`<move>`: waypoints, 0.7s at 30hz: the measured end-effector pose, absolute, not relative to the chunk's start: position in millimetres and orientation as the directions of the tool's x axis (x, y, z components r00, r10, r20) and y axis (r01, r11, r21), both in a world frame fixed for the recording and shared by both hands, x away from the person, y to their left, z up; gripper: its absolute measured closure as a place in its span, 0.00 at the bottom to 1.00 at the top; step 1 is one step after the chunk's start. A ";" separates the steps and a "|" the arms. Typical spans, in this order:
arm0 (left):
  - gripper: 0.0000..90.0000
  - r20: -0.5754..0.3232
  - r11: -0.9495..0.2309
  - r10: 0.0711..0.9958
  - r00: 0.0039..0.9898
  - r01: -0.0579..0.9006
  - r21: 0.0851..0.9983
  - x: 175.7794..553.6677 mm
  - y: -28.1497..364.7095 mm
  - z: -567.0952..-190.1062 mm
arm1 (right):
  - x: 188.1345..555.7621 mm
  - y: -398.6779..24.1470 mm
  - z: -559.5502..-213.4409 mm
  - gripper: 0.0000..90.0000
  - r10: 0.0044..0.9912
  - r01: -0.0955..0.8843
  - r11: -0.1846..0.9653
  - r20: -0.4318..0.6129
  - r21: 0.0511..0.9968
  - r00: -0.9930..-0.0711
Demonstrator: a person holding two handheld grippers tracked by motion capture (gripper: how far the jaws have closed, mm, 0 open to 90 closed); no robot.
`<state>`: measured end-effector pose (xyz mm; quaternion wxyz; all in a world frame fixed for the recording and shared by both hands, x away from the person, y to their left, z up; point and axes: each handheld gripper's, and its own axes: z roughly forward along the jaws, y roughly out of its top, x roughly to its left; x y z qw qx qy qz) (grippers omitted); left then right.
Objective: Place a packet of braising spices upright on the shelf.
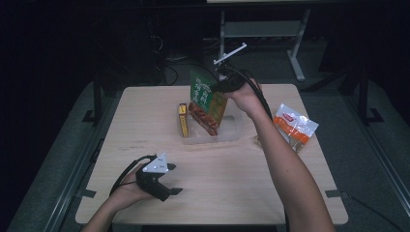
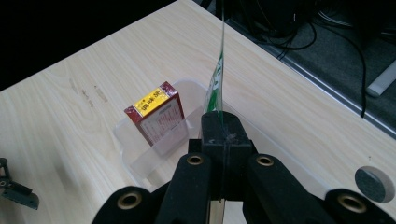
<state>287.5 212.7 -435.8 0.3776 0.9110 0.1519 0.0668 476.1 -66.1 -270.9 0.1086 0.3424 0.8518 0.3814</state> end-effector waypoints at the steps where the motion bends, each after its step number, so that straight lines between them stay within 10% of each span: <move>1: 0.17 0.007 -0.669 0.327 0.945 0.226 0.708 287.5 212.8 -435.9 | 476.1 -66.1 -270.9 1.00 0.666 0.500 0.475 0.076 0.724 -0.742; 4: 0.17 0.009 -0.671 0.321 0.947 0.221 0.708 287.1 213.0 -435.7 | 476.6 -61.5 -269.9 0.99 0.669 0.500 0.480 0.069 0.721 -0.741; 14: 0.17 0.008 -0.670 0.325 0.946 0.224 0.708 287.2 213.9 -435.9 | 465.4 -76.5 -266.8 0.48 0.680 0.487 0.430 0.082 0.760 -0.728; 21: 0.17 0.008 -0.671 0.329 0.944 0.228 0.706 287.4 214.3 -435.5 | 436.9 -110.0 -266.9 0.37 0.664 0.434 0.408 0.065 0.803 -0.745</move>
